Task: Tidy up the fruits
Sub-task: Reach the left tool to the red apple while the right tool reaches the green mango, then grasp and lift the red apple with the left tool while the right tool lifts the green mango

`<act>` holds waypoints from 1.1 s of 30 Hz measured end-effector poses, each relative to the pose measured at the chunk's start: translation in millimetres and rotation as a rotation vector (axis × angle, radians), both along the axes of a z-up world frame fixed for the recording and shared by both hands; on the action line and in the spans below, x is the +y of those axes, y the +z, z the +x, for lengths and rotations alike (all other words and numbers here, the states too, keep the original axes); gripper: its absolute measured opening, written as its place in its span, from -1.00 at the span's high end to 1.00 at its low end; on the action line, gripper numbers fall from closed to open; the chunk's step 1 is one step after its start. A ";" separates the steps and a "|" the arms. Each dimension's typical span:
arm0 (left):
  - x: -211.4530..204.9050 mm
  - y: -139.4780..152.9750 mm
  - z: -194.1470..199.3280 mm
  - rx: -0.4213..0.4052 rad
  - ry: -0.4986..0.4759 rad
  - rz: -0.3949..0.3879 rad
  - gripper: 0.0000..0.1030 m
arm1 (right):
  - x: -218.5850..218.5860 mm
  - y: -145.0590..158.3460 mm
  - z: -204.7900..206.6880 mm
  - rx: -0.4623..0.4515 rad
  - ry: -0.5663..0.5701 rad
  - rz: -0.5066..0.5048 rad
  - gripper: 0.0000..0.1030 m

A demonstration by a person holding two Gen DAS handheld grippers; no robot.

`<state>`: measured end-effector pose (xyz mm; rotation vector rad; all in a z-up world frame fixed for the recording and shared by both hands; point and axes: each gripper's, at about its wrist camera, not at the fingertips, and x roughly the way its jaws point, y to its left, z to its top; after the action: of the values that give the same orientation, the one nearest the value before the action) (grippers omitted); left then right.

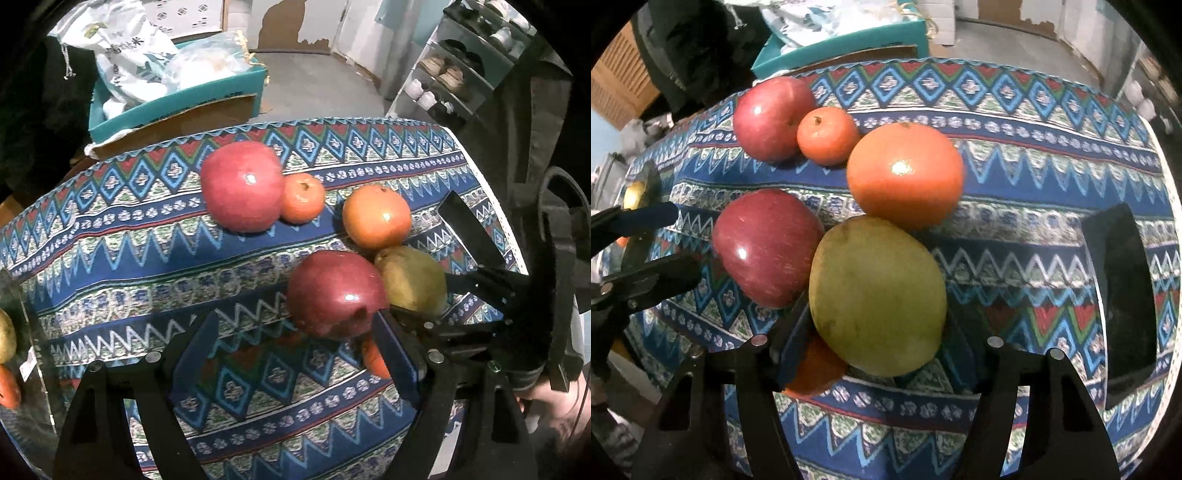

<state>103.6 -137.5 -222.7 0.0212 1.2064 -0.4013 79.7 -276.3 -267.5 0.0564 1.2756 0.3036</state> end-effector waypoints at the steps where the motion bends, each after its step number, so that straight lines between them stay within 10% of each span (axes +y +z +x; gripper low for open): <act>1: -2.3 -0.7 0.6 0.004 -0.001 -0.003 -0.67 | -2.9 1.3 -1.5 -0.001 -0.009 -0.003 -0.30; 33: -60.8 -54.9 27.3 0.172 -0.023 -0.041 -0.53 | -74.9 38.5 -16.7 -0.088 -0.235 0.001 -0.30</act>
<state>130.8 -198.3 -277.7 -0.0358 1.3678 -0.4547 63.1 -351.2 -228.9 0.1909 1.1686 0.1034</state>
